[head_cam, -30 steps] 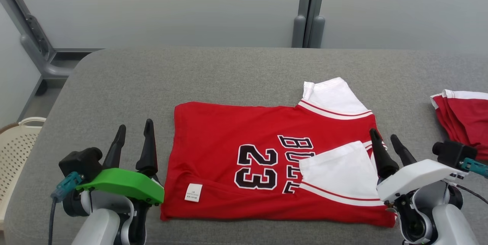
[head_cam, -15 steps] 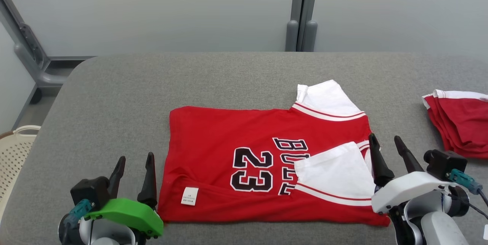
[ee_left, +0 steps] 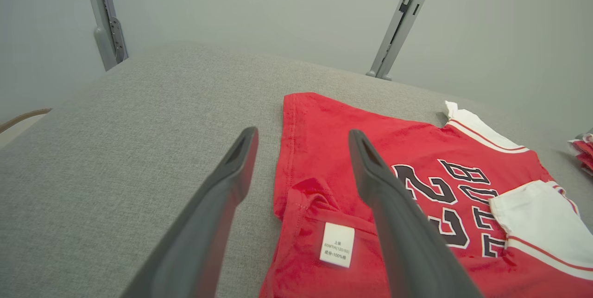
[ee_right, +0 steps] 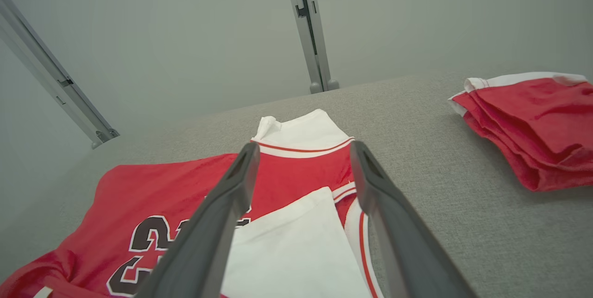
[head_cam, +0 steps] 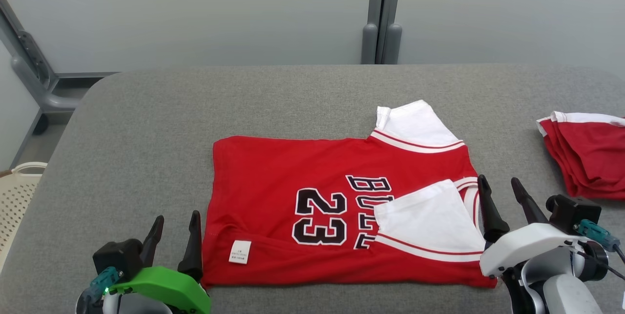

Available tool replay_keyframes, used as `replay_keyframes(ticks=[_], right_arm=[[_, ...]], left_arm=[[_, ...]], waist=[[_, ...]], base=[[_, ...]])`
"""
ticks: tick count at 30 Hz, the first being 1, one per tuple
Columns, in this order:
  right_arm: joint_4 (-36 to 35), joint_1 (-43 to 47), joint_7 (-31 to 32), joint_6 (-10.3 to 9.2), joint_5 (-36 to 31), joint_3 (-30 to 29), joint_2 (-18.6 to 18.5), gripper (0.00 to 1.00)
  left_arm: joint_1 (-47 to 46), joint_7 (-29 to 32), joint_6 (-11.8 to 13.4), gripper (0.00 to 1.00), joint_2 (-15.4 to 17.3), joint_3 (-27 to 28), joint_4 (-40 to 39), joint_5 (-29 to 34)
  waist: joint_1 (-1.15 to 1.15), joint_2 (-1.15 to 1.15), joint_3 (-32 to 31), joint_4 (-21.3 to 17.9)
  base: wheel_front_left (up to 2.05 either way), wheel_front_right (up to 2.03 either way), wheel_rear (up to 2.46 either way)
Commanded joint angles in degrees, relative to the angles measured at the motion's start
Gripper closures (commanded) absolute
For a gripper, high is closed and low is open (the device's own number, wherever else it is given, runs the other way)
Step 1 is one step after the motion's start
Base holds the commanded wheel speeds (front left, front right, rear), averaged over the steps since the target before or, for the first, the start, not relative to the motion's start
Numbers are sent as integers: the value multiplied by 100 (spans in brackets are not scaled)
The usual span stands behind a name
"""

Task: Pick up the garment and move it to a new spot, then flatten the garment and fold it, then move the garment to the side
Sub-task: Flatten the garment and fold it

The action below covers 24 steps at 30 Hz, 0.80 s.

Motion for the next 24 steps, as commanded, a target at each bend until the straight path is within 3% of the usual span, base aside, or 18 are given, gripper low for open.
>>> replay_keyframes(ticks=[1,12,24], right_arm=[[-28,25,7,0,-18,-30,-21,0],[-3,-23,19,0,4,-70,-21,0],[47,-41,25,0,60,-113,-21,0]], left_arm=[[52,7,-37,0,-2,26,-49,-47],[-32,-12,85,0,18,41,-81,-36],[-90,-25,53,0,74,-55,-111,51]], waist=[[0,0,10,2],[0,0,85,11],[0,0,103,16]], base=[[0,0,0],[0,0,0],[0,0,0]])
